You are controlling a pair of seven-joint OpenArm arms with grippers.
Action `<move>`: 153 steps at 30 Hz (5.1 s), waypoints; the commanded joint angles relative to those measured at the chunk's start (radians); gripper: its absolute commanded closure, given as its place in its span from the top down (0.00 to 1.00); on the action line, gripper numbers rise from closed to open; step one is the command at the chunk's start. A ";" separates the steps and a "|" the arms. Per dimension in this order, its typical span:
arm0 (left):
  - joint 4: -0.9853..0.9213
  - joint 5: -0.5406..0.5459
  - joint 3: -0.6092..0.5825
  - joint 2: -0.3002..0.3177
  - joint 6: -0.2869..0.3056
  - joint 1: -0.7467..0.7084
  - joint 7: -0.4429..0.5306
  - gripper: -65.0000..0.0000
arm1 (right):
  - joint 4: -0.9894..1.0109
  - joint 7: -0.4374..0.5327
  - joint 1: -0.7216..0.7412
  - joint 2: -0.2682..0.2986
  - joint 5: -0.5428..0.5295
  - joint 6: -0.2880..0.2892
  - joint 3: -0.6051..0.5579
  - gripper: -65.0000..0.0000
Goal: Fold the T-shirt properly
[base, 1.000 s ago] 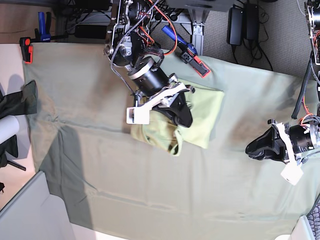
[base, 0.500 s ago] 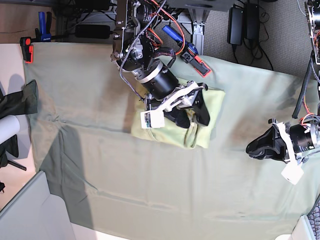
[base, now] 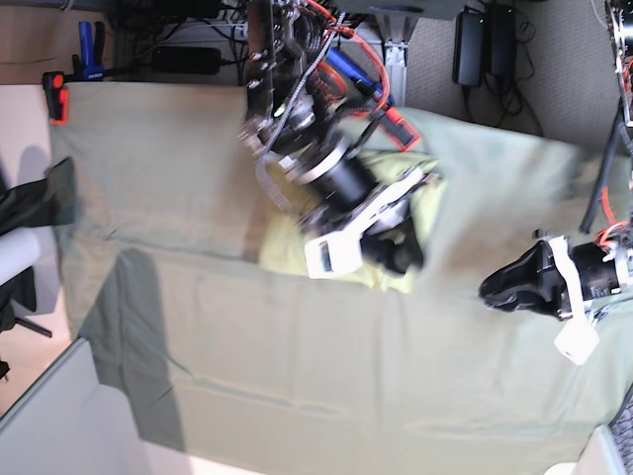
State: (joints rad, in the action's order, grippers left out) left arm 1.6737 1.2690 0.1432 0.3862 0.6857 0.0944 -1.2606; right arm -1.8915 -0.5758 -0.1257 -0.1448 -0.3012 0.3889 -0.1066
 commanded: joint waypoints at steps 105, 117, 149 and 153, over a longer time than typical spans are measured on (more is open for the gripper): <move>-0.513 -0.863 -0.568 -0.087 0.012 0.310 0.696 0.00 | 0.394 -0.060 0.100 0.241 -0.267 0.061 0.181 0.00; -0.499 -0.862 -0.567 -0.090 0.012 0.344 0.624 0.00 | 0.290 -0.061 0.056 0.185 -0.214 0.061 0.217 0.00; 0.254 -0.456 0.014 0.229 0.012 -0.500 0.357 0.00 | 0.006 -0.173 -0.379 0.448 -0.338 0.061 0.358 0.00; 0.281 -0.398 0.133 0.222 0.012 -0.669 0.343 0.00 | -0.005 -0.174 -0.480 0.467 -0.380 0.061 0.358 0.00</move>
State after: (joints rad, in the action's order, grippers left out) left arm 1.9377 0.8524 0.2718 0.5961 0.6914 -0.5762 -0.9329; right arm -1.8767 -0.7662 -0.6037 0.3126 -0.6655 0.4210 0.2462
